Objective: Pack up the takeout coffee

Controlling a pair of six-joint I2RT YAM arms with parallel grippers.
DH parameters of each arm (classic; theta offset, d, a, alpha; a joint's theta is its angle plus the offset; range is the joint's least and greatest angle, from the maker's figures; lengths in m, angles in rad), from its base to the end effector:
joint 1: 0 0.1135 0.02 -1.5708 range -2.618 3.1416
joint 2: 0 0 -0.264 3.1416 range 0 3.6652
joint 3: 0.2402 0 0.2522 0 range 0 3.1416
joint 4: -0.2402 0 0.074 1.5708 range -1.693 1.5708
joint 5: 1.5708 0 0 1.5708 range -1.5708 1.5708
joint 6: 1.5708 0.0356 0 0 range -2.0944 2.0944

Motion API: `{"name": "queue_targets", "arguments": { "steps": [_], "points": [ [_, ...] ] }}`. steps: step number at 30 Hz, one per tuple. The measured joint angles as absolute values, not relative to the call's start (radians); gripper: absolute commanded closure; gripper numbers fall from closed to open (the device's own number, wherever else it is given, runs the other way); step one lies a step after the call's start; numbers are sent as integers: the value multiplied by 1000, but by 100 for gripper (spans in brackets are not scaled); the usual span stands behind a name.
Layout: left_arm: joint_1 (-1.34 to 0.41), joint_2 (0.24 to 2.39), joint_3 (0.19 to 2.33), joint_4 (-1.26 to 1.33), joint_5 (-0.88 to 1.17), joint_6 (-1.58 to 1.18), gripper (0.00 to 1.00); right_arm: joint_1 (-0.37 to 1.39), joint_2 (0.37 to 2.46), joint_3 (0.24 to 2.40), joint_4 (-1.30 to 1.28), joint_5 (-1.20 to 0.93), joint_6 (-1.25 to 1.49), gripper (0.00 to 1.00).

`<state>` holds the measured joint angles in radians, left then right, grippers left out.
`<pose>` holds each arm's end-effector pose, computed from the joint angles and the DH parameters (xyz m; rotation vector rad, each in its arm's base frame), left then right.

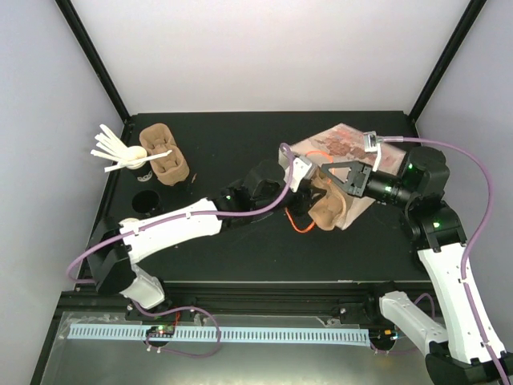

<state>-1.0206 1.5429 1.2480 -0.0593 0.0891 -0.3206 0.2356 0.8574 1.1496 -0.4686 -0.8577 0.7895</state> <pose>0.1893 -0.3146 0.3256 0.7629 1.9044 -0.9591 0.1496 0.0636 0.4241 -0.1712 1.9239 1.4596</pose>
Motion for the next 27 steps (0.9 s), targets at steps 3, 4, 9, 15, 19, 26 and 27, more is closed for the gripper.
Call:
{"name": "queue_targets", "arguments": {
  "steps": [3, 4, 9, 15, 19, 26, 27],
  "points": [
    [-1008, 1507, 1247, -43, 90, -339, 60, 236, 854, 1134, -479, -857, 778, 99],
    [-1004, 1496, 1247, -39, 89, -345, 60, 236, 854, 1128, -482, -857, 776, 99],
    [-984, 1462, 1227, -13, 88, -356, 60, 236, 854, 1112, -471, -862, 792, 99],
    [-984, 1494, 1207, 15, 93, -345, 60, 235, 854, 1111, -360, -901, 905, 99],
    [-984, 1525, 1201, 33, 94, -340, 60, 236, 854, 1111, -286, -929, 988, 99],
    [-984, 1544, 1200, 76, 125, -341, 61, 236, 854, 1112, -246, -955, 1044, 99],
    [-984, 1547, 1200, 83, 138, -341, 61, 235, 854, 1112, -242, -955, 1048, 99]
  ]
}}
